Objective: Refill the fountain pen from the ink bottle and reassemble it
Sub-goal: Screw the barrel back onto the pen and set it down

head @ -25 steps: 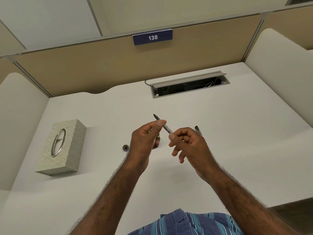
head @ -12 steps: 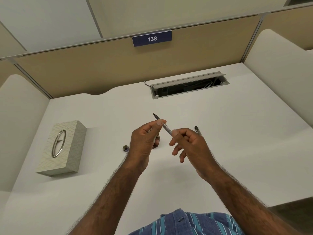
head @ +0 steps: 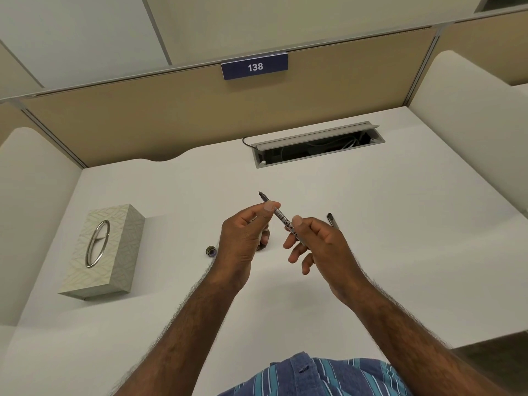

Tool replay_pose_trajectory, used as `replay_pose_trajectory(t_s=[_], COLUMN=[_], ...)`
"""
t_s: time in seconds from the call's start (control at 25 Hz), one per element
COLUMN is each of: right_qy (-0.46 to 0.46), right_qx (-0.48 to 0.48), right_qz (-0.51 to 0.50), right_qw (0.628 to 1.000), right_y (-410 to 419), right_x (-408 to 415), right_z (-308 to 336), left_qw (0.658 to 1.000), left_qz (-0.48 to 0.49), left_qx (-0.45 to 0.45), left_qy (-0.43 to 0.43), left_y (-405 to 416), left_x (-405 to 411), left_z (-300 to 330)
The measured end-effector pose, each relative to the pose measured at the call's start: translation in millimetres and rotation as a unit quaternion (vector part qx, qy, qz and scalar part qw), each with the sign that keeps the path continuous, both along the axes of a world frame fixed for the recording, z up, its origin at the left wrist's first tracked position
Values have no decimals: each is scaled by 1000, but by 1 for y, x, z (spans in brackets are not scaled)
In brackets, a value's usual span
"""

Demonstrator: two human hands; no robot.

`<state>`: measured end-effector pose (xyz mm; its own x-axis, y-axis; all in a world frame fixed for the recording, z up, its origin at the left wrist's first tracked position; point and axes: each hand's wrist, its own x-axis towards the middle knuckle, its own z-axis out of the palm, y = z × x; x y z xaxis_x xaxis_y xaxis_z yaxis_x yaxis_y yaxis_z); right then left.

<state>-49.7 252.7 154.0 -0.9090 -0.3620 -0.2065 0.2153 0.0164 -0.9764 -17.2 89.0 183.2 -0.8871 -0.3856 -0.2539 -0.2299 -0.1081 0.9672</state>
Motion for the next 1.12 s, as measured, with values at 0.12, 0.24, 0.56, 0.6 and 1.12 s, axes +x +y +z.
replay_pose_trajectory(t_s=[0.12, 0.24, 0.56, 0.6, 1.12], right_qy=[17, 16, 20, 23, 14], right_qx=[2, 1, 3, 5, 15], right_qz=[-1, -5, -9, -8, -2], right_qw=[1000, 1000, 1000, 1000, 1000], right_y=[1, 0, 0, 1, -1], right_x=[0, 1, 0, -1, 1], right_z=[-1, -1, -3, -3, -3], left_qw=[1000, 1000, 1000, 1000, 1000], left_qz=[-4, -7, -7, -6, 22], left_qx=[1, 1, 8, 10, 12], left_qy=[3, 2, 3, 4, 2], left_y=[0, -1, -1, -1, -3], left_x=[0, 0, 0, 0, 0], left_z=[1, 2, 1, 1, -3])
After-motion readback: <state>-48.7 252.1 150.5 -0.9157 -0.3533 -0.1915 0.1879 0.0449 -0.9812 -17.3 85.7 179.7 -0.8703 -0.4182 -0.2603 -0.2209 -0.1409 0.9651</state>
